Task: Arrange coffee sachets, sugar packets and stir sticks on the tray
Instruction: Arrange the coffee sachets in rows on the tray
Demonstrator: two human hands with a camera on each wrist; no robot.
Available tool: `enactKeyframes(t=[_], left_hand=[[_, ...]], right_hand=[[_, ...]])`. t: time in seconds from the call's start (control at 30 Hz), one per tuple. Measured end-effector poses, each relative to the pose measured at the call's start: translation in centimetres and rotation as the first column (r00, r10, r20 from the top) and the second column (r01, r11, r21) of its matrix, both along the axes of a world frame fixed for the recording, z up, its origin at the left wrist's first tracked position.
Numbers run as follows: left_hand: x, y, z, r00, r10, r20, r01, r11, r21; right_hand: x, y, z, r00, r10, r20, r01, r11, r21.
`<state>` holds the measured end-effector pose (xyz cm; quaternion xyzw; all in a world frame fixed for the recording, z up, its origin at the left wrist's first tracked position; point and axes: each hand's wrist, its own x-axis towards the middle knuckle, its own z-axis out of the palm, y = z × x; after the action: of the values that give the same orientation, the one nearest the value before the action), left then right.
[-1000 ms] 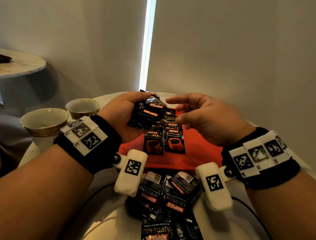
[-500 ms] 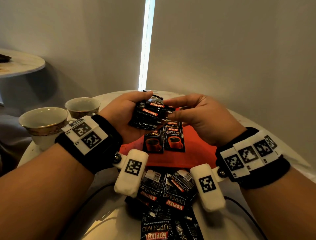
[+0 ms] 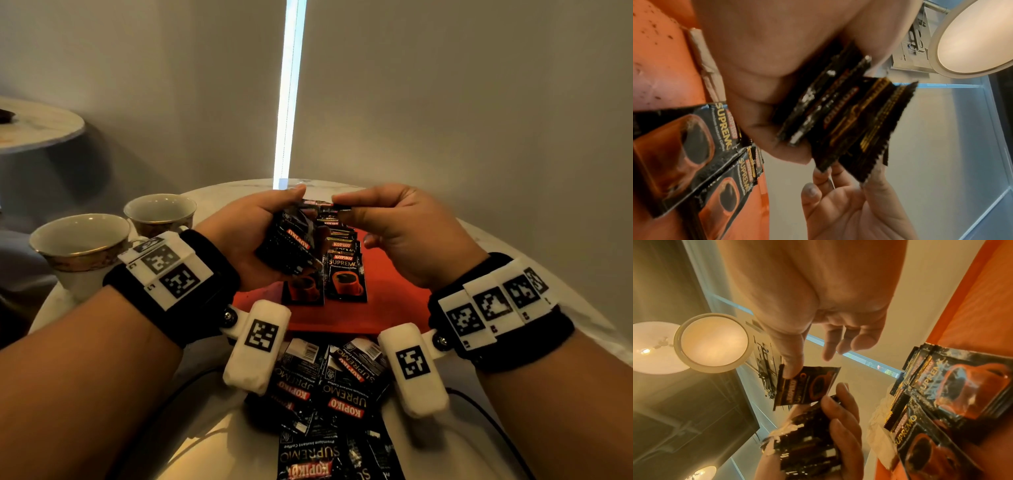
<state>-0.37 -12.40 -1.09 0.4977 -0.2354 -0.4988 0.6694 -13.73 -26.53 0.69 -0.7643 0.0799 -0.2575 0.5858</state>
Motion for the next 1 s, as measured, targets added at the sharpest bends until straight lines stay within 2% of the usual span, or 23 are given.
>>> enactKeyframes(t=[0.1,0.2,0.4,0.5,0.63,1.0], left_hand=[[0.3,0.1,0.0,0.999,0.042,-0.005,-0.042,0.999,0.004],[0.6,0.2,0.1,0.996,0.089,-0.031,-0.089,0.996,0.022],[1.1,0.3,0.2,0.982,0.17,-0.082,-0.171,0.985,0.002],[1.4,0.3,0.2,0.978,0.193,-0.079,-0.193,0.981,0.004],[1.3,0.4,0.3,0.977,0.202,-0.071,-0.202,0.979,0.009],[1.3,0.4,0.1,0.973,0.214,-0.092,-0.212,0.977,0.027]], right_hand=[[0.6,-1.0,-0.2,0.996,-0.082,0.044,0.075,0.987,0.141],[1.0,-2.4,-0.4,0.986,-0.159,0.056,0.132,0.935,0.328],[1.0,-5.1,-2.7,0.957,-0.113,-0.267,0.241,0.821,0.517],[0.7,-5.6,-3.8,0.917,-0.067,-0.393,0.282,0.804,0.523],[0.5,-5.6,-4.9,0.881,-0.035,-0.472,0.308,0.8,0.515],[0.7,-6.0,-5.7,0.878,-0.009,-0.478,0.265,0.841,0.472]])
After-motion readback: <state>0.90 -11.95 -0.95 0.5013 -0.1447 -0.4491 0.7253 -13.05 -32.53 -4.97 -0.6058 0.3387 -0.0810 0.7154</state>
